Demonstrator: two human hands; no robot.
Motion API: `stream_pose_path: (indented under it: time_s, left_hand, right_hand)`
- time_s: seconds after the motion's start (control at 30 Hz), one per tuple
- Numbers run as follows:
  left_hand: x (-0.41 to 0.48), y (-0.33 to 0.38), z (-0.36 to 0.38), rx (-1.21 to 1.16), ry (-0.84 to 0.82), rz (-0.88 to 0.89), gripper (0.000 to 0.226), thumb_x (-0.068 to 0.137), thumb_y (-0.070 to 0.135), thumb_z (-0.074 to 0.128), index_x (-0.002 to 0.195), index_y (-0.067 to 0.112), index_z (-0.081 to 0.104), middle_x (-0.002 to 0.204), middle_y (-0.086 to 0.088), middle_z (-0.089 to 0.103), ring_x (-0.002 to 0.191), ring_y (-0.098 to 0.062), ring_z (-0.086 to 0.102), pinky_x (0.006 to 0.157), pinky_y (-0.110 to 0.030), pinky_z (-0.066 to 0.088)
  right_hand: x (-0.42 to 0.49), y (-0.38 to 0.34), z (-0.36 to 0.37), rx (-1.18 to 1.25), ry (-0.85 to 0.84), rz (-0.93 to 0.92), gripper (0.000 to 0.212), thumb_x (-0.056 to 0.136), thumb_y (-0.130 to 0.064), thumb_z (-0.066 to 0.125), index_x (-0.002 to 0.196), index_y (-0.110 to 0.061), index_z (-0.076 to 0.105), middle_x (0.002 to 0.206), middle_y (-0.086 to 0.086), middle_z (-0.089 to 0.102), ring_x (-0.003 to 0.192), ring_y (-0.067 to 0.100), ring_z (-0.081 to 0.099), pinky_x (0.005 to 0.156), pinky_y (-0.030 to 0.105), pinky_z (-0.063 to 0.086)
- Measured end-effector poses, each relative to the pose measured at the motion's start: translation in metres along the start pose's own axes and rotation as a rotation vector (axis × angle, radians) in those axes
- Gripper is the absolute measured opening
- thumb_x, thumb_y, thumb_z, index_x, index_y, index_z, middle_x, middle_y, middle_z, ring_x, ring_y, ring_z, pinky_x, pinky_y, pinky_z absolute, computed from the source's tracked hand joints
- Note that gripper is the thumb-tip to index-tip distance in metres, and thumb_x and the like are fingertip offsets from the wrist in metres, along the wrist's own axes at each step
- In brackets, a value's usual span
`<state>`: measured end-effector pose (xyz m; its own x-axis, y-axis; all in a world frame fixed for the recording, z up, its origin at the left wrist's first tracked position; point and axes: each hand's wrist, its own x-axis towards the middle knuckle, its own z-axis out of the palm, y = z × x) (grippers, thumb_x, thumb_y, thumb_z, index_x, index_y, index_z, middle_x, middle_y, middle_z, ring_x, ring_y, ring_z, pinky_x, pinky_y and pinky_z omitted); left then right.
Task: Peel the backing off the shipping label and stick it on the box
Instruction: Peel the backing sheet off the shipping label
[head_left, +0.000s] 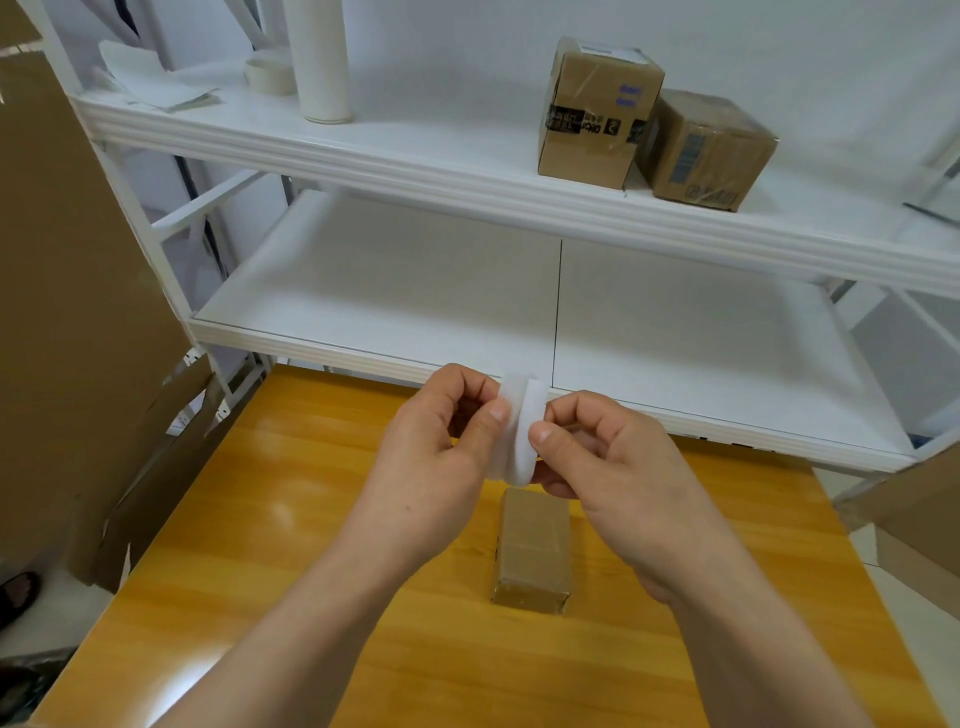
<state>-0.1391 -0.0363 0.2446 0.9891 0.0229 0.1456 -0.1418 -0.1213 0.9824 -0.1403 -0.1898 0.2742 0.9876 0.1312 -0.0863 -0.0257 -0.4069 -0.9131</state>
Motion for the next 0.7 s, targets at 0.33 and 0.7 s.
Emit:
stream_pose_path:
  time_s: [0.33,0.7]
  left_hand:
    - [0.007,-0.001,0.001,-0.016,0.003,0.001,0.005,0.097,0.019,0.06,0.096,0.019,0.065,0.087,0.002,0.069,0.078,-0.008,0.062,0.07,-0.023,0.053]
    - [0.015,-0.003,0.002,-0.054,0.018,-0.021,0.006,0.097,0.014,0.06,0.095,0.017,0.065,0.091,-0.006,0.073,0.084,-0.026,0.066,0.075,-0.038,0.056]
  right_hand:
    - [0.005,0.003,0.0,0.07,-0.015,0.002,0.015,0.088,-0.037,0.069,0.089,-0.023,0.071,0.076,-0.002,0.077,0.074,0.008,0.071,0.08,0.035,0.059]
    - [0.012,0.005,-0.003,0.054,0.055,0.041,0.011,0.091,-0.026,0.066,0.083,-0.02,0.071,0.08,0.004,0.077,0.083,0.028,0.072,0.082,0.046,0.06]
